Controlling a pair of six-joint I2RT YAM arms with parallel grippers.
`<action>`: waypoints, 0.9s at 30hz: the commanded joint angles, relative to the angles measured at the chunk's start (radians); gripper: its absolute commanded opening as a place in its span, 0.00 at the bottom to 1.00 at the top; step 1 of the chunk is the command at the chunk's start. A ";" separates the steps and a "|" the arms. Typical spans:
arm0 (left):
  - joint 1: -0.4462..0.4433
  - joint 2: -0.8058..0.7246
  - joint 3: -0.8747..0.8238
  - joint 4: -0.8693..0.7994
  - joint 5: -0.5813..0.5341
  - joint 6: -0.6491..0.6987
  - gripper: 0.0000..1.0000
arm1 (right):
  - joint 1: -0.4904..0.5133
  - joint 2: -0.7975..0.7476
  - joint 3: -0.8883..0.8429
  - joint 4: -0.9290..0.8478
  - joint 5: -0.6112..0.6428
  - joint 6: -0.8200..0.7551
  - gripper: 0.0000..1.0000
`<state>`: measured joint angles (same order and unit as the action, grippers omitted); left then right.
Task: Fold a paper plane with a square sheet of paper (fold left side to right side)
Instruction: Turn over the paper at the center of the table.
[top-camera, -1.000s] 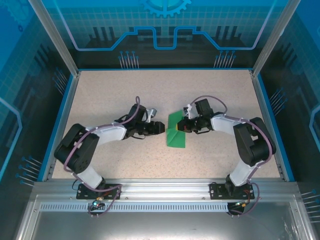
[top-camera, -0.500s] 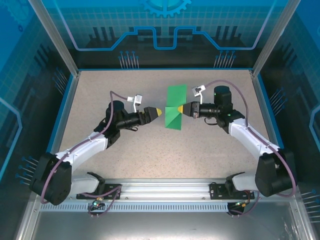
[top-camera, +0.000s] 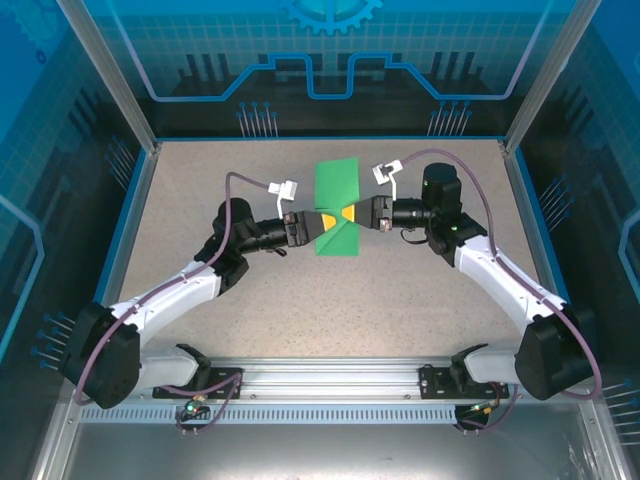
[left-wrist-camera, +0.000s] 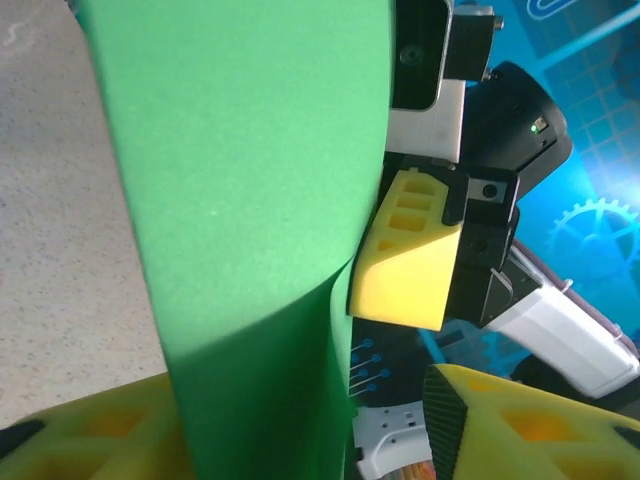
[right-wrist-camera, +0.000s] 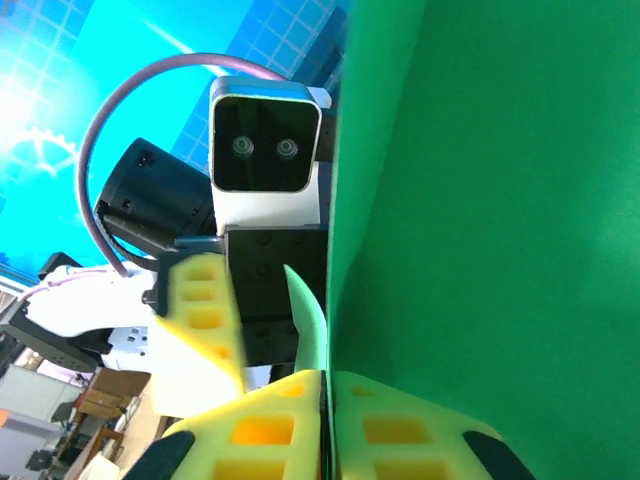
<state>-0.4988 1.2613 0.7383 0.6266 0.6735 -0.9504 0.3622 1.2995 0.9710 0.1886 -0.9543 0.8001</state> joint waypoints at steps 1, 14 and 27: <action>-0.004 -0.027 0.019 -0.016 -0.027 0.027 0.41 | 0.009 -0.036 0.008 0.031 -0.012 0.030 0.13; -0.109 -0.115 0.124 -0.653 -0.367 0.403 0.01 | -0.042 -0.125 0.108 -0.688 0.411 -0.435 0.63; -0.398 0.179 0.441 -1.414 -1.214 0.432 0.00 | -0.193 -0.276 0.057 -0.917 0.786 -0.558 0.99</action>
<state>-0.8524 1.3613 1.1000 -0.5285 -0.2481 -0.4976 0.1974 1.0500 1.0451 -0.6575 -0.2520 0.2810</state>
